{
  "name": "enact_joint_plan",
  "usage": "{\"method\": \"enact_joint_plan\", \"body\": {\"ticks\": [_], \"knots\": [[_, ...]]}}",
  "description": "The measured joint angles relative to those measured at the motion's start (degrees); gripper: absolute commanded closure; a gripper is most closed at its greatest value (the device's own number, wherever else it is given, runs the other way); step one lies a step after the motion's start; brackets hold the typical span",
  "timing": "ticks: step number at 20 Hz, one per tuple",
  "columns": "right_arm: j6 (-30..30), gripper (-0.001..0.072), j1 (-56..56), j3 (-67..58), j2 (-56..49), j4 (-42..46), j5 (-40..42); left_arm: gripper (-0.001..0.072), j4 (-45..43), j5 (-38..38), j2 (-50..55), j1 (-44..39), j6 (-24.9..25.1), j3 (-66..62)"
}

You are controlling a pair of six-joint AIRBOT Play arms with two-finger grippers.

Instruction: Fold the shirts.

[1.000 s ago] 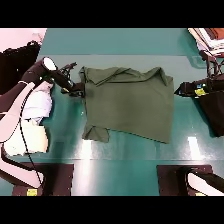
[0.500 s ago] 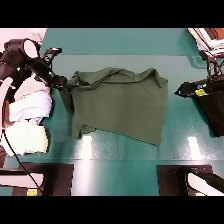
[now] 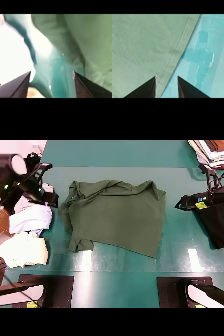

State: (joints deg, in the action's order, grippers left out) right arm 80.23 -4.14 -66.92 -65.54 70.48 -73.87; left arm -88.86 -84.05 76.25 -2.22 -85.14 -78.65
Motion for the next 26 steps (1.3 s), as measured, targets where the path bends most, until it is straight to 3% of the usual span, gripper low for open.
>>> {"method": "enact_joint_plan", "body": {"ticks": [5, 10, 18, 26], "knots": [[-0.3, 0.0411, 0.0, 0.0, 0.0, 0.0, 0.2, 0.0100, 9.2, 8.0, -10.7, 5.7, -1.4, 19.8], [-0.3, 0.0411, 0.0, 0.0, 0.0, -0.3, -0.1, 0.0100, 18.7, 19.3, -13.8, 7.5, -4.1, 33.8], [-0.3, 0.0411, 0.0, 0.0, 0.0, -0.4, -0.7, 0.0101, 26.6, 32.3, -14.2, 7.9, -5.9, 42.5], [-0.3, 0.0411, 0.0, 0.0, 0.0, -0.5, -0.9, 0.0101, 30.6, 38.8, -14.2, 7.9, -5.9, 44.9]]}}
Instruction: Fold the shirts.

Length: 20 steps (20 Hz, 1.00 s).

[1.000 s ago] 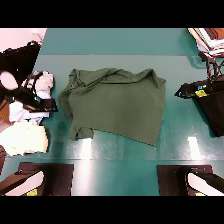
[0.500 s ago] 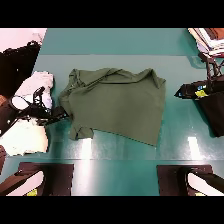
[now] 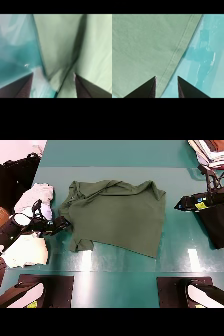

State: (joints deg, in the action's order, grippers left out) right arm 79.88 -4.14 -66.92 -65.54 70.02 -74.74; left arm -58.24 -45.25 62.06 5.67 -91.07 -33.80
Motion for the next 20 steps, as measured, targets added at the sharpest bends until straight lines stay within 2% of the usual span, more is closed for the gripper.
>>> {"method": "enact_joint_plan", "body": {"ticks": [7, 9, 10, 15, 20], "knots": [[0.0, 0.0411, 0.0, 0.0, 0.0, 0.0, -0.2, 0.0118, 1.6, 2.3, 2.6, -3.8, 0.7, 0.0], [0.0, 0.0411, 0.0, 0.0, 0.0, 0.0, -0.5, 0.0621, 1.7, 1.8, 3.4, -4.9, 0.8, 0.0], [0.1, 0.0411, 0.0, 0.0, 0.0, 0.0, -0.5, 0.0680, 1.3, 0.4, 3.6, -5.3, 0.7, 0.2], [0.1, 0.0410, 0.0, 0.0, 0.0, 0.0, -0.9, 0.0681, -0.7, -3.1, 4.1, -6.0, 0.8, -2.4], [0.1, 0.0405, 0.4, 0.3, 0.1, 0.3, -3.5, 0.0681, -7.0, -9.8, 3.0, -6.1, 0.9, -12.8]]}}
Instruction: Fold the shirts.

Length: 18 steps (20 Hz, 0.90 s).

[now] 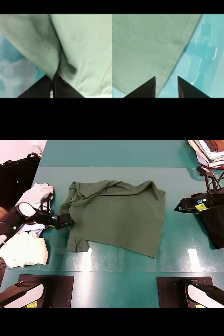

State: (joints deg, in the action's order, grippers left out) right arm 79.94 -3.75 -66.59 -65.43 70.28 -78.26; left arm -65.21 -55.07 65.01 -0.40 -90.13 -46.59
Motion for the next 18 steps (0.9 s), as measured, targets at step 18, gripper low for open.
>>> {"method": "enact_joint_plan", "body": {"ticks": [18], "knots": [[8.6, 0.0304, -13.6, 37.2, 1.7, -15.6, 9.5, 0.0681, -3.8, -8.4, -2.6, 0.0, 2.1, -11.7]]}}
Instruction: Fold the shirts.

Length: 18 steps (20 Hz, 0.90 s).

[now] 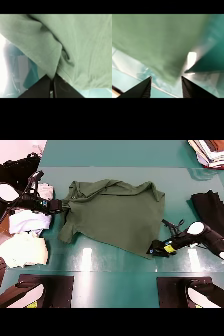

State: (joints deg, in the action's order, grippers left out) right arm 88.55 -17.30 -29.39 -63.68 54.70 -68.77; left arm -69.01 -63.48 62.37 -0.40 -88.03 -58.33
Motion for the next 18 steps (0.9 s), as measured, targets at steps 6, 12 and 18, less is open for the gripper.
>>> {"method": "enact_joint_plan", "body": {"ticks": [6, 12, 18], "knots": [[0.0, 0.0696, -4.3, 0.7, 0.4, -1.7, 8.1, 0.0681, 0.0, -0.3, -1.2, 0.1, 0.0, -0.8], [-2.2, 0.0696, 3.7, -13.3, 11.4, -1.3, 9.8, 0.0681, -0.2, -4.1, -6.7, 3.1, 0.0, -15.0], [-6.5, 0.0696, 19.3, -41.1, 18.4, -2.0, 7.3, 0.0681, 0.2, -7.4, -10.2, 4.0, 0.9, -43.2]]}}
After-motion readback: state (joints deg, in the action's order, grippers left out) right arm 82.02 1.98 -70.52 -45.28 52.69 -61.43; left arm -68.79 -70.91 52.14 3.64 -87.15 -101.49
